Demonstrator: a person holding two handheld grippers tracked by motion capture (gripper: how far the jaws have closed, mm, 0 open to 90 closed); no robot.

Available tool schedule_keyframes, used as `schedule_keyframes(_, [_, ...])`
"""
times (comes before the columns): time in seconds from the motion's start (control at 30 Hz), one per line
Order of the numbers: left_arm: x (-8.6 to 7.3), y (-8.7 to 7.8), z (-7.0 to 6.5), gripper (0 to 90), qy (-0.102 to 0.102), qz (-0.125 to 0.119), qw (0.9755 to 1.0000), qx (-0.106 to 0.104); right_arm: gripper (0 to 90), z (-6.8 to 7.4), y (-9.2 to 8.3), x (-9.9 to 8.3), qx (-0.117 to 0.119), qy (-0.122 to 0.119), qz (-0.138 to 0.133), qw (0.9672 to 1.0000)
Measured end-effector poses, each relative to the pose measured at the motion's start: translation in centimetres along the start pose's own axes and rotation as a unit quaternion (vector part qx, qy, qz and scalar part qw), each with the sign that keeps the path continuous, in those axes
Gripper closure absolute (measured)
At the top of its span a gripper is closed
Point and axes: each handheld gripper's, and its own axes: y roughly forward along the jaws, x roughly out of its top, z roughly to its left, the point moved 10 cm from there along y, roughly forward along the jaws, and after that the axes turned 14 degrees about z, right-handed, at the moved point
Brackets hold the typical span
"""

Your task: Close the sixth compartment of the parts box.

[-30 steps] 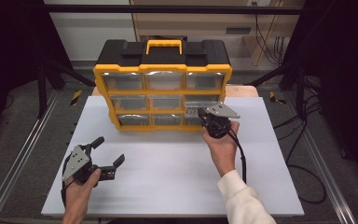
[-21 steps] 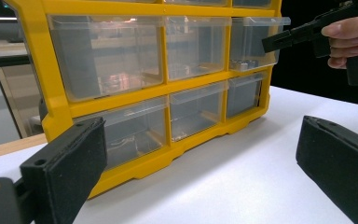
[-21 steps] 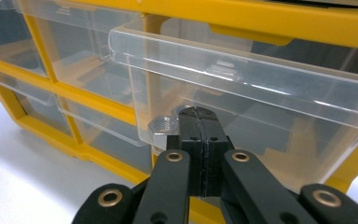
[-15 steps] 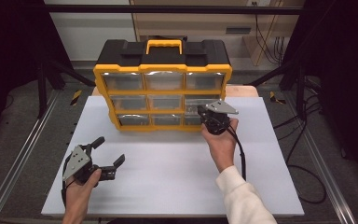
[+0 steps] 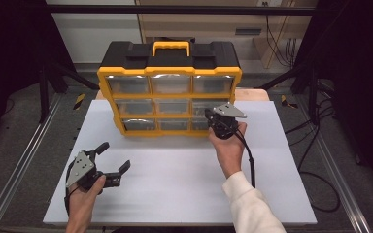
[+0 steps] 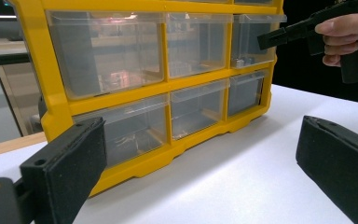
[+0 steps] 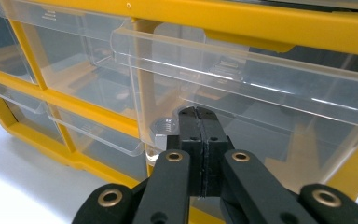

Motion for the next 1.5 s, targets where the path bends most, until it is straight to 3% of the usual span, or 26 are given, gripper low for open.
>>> schedule_keyframes(0.8, [-0.1, -0.1, -0.1, 1.8, -0.003, 0.000, 1.0000, -0.003, 90.0, -0.6, 0.5, 0.1, -0.003, 0.009, -0.006, 0.9999])
schedule_keyframes(1.5, [-0.1, -0.1, -0.1, 1.8, 0.000, 0.002, 1.0000, -0.004, 90.0, -1.1, 1.3, 0.2, 0.001, 0.040, -0.008, 0.9992])
